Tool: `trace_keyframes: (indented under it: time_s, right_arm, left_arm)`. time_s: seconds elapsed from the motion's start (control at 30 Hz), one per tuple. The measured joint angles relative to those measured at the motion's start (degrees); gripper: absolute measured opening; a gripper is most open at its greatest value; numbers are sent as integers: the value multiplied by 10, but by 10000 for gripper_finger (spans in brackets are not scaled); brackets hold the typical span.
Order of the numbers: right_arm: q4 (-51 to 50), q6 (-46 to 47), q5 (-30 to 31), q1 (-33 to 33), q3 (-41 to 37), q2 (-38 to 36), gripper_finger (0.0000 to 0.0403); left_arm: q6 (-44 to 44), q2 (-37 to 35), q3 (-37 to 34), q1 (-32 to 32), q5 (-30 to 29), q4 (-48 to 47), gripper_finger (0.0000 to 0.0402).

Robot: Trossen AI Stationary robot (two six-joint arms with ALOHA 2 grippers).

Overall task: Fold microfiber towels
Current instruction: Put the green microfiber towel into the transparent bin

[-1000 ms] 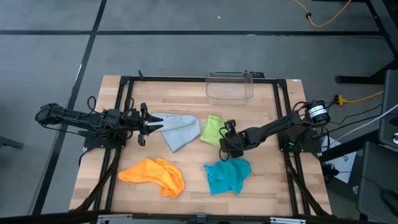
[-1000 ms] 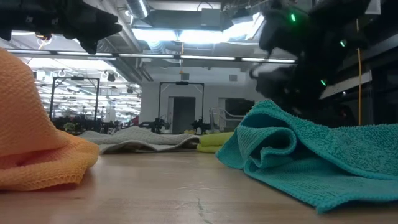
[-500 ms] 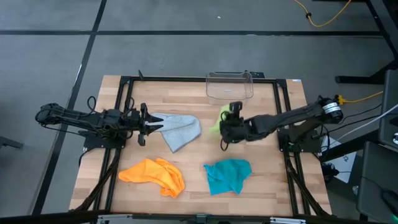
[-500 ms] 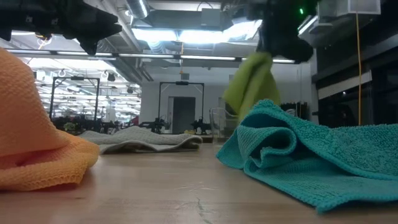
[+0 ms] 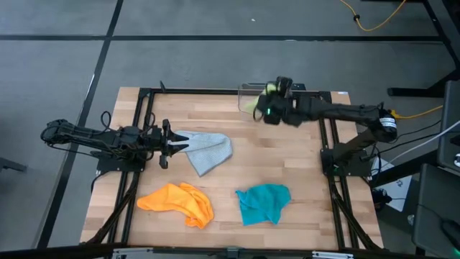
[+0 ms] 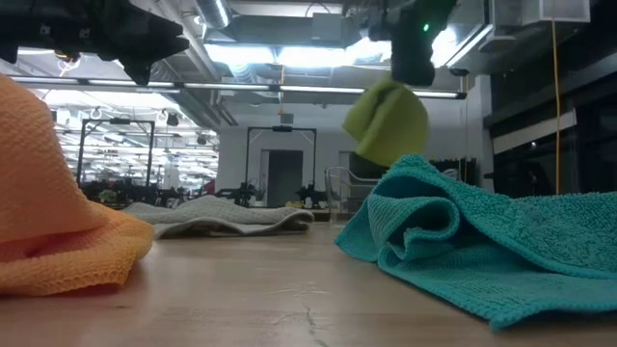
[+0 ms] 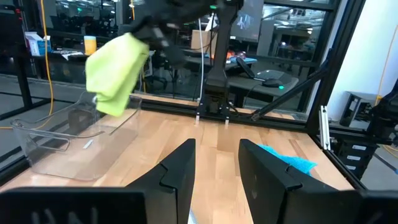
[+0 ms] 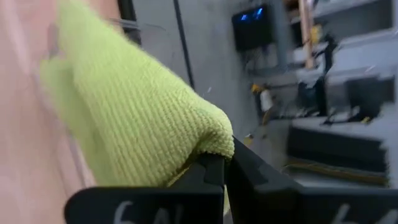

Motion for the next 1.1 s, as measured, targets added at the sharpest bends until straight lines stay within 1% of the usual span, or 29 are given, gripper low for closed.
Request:
trace_keyframes:
  time_s: [0.13, 0.23, 0.33, 0.4, 0.57, 0.8, 0.97, 1.1]
  right_arm:
    - [40, -7, -87, -83, 0, 2, 1]
    - [71, -26, -143, -130, 0, 2, 1]
    - [97, -30, -185, -163, 0, 2, 1]
    - [109, -31, -202, -178, 0, 4, 1]
    - [113, -30, -218, -198, 0, 29, 1]
    - [114, -31, -214, -207, -1, 83, 1]
    - [114, -29, -184, -219, -1, 115, 1]
    - [113, -12, -178, -220, -1, 124, 1]
  left_arm:
    - [0, 0, 0, 0, 0, 0, 115]
    - [0, 0, 0, 0, 0, 0, 115]
    - [2, 0, 0, 0, 0, 0, 115]
    - [2, 0, 0, 0, 0, 0, 115]
    - [2, 0, 0, 0, 0, 0, 115]
    - [2, 0, 0, 0, 0, -9, 115]
    - [2, 0, 0, 0, 0, -9, 115]
    - [2, 0, 0, 0, 0, -9, 115]
